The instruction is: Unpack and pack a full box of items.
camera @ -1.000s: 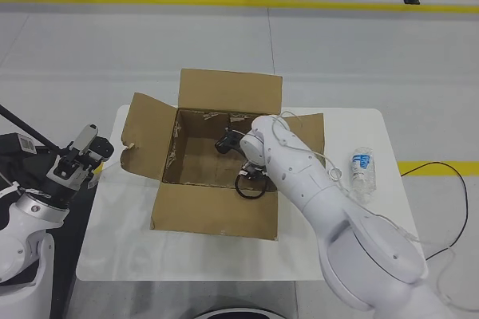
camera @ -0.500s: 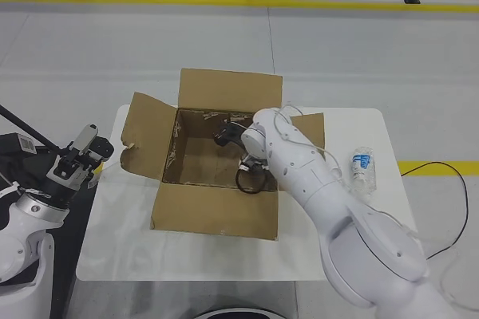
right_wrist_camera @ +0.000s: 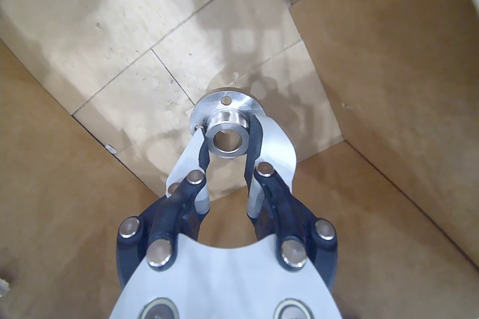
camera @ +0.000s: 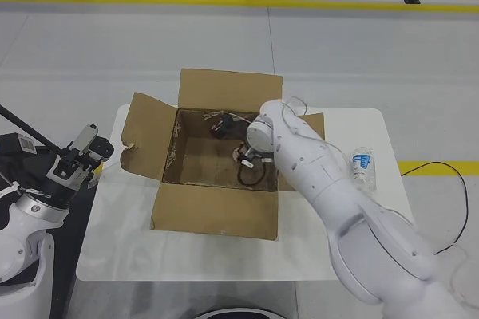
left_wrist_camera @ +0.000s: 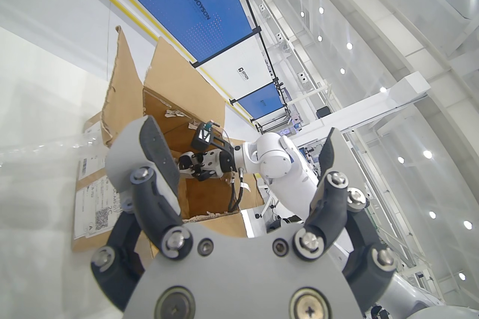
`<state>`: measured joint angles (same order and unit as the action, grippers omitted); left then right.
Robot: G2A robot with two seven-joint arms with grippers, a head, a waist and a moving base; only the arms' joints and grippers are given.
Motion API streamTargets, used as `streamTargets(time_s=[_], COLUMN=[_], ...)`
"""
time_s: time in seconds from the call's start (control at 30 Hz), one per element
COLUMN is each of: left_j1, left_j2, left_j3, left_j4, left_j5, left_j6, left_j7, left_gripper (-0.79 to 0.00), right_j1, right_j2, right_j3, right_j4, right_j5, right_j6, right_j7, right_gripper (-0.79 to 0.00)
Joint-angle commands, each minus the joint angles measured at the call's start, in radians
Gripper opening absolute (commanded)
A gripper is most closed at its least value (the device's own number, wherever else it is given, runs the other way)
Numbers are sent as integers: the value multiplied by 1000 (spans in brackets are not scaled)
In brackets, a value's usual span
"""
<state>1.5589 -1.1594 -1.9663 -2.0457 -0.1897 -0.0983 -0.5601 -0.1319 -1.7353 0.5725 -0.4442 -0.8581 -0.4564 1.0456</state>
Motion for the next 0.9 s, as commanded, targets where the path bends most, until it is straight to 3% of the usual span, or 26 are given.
streamTargets(time_s=[0.0, 0.27, 0.57, 0.7, 0.87], left_j1=[0, 0, 0, 0, 0], left_j2=[0, 0, 0, 0, 0], left_j3=[0, 0, 0, 0, 0], left_j4=[0, 0, 0, 0, 0], left_j5=[0, 0, 0, 0, 0], left_j6=[0, 0, 0, 0, 0], left_j7=[0, 0, 0, 0, 0], left_gripper=[0, 0, 0, 0, 0], right_j1=[-9, -126, -503, -624, -705], right_j2=[17, 133, 302, 338, 362], right_j3=[15, 130, 429, 525, 602], right_j4=[-31, -313, -961, -1134, -1251], right_j5=[-3, -61, -161, -161, -146], right_j6=[-23, -106, -177, -221, -243], right_j7=[-15, -57, 39, 46, -10], right_gripper=[-785, -785, -785, -785, -785])
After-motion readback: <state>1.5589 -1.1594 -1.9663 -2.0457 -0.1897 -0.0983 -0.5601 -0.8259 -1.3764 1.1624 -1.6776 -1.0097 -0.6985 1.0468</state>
